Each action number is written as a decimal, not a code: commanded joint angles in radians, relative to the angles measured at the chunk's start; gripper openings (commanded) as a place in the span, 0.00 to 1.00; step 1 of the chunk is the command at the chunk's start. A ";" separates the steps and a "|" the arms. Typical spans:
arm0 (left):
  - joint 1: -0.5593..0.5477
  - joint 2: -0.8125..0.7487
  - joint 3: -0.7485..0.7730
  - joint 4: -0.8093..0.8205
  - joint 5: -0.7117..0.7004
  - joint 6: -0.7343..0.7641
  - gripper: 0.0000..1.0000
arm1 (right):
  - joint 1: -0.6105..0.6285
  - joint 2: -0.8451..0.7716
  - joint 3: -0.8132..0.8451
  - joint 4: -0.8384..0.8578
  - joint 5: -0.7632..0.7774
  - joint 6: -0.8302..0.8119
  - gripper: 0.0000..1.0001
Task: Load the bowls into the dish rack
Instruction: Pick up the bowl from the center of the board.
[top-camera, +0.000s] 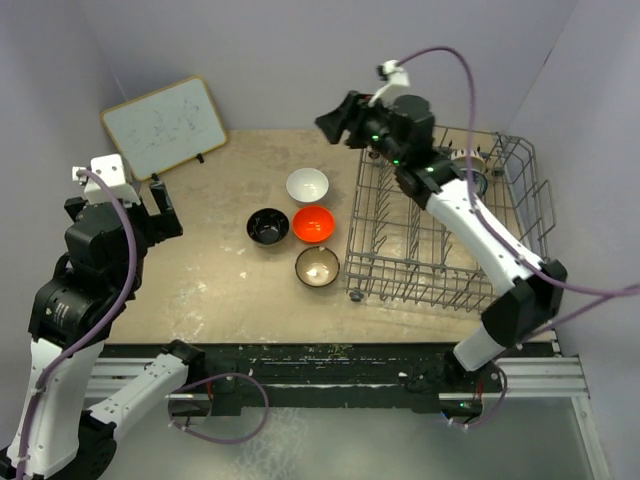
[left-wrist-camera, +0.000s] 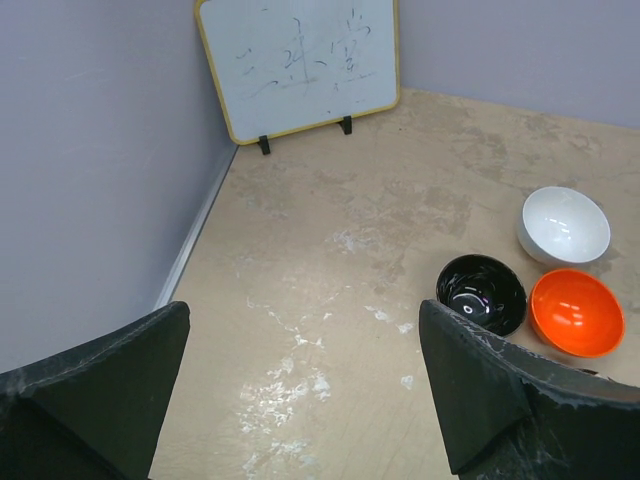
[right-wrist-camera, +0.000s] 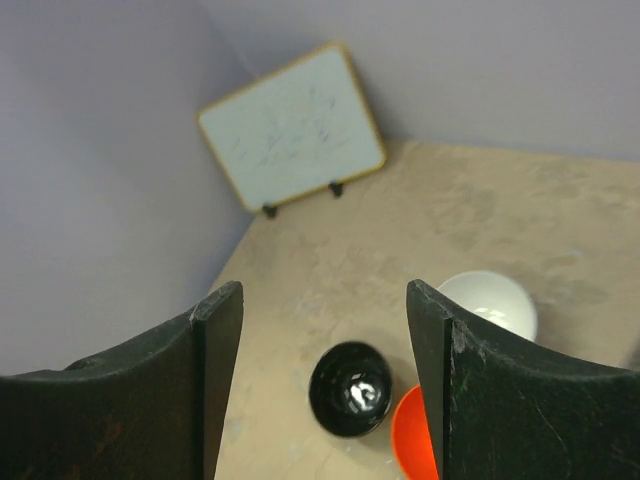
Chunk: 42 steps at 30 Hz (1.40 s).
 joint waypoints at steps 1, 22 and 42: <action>-0.001 -0.010 0.039 -0.022 -0.018 -0.019 0.99 | 0.118 0.134 0.148 -0.116 -0.054 -0.077 0.69; -0.002 -0.069 0.079 -0.060 -0.108 -0.007 0.99 | 0.418 0.723 0.644 -0.628 0.013 -0.312 0.66; -0.001 -0.059 0.056 -0.055 -0.103 -0.015 0.99 | 0.461 0.880 0.653 -0.598 0.062 -0.402 0.55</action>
